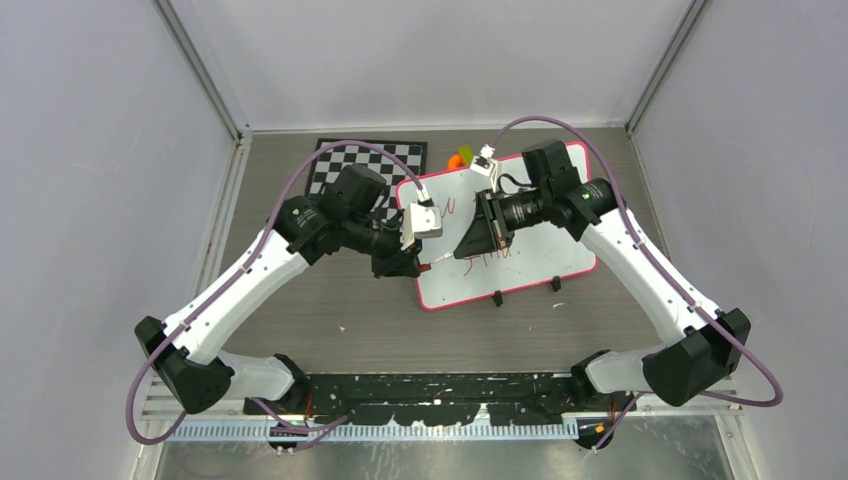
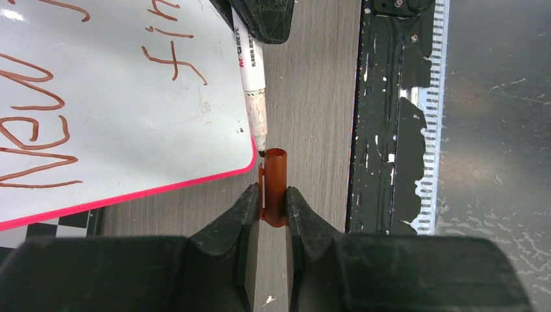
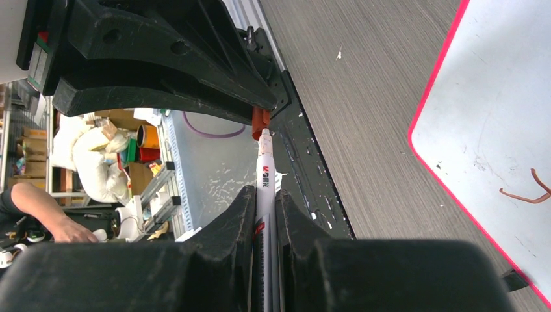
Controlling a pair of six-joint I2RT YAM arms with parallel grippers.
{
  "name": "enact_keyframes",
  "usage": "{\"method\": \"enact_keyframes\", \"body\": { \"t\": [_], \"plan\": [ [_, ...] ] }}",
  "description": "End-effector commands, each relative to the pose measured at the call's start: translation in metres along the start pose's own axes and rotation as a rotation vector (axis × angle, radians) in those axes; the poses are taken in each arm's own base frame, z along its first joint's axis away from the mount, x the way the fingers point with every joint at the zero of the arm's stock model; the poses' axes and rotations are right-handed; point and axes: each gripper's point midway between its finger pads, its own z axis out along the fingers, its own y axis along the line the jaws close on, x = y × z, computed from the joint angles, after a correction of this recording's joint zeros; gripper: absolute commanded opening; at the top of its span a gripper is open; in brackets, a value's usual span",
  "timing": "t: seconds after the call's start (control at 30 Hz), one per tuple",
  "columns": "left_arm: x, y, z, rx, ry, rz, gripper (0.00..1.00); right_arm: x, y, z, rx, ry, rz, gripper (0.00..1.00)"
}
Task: Write a sentence on the whiteboard
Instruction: Close the whiteboard marker at the center of the board.
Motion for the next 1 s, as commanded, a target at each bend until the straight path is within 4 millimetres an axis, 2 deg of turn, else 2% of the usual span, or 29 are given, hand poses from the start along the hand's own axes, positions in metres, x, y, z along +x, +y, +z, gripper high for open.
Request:
{"method": "enact_keyframes", "body": {
  "t": [0.0,0.3,0.97],
  "plan": [
    [-0.011,0.005,-0.003,-0.022,-0.041,0.024,0.00,-0.004,0.017,-0.008,-0.027,-0.038,-0.072,0.00],
    [-0.001,0.006,-0.005,-0.045,-0.022,0.005,0.00,-0.001,0.016,-0.010,-0.008,-0.036,-0.084,0.00],
    [-0.026,0.003,-0.002,-0.002,-0.089,-0.047,0.00,0.000,0.015,-0.010,-0.002,-0.028,-0.090,0.00]
  ]
}}
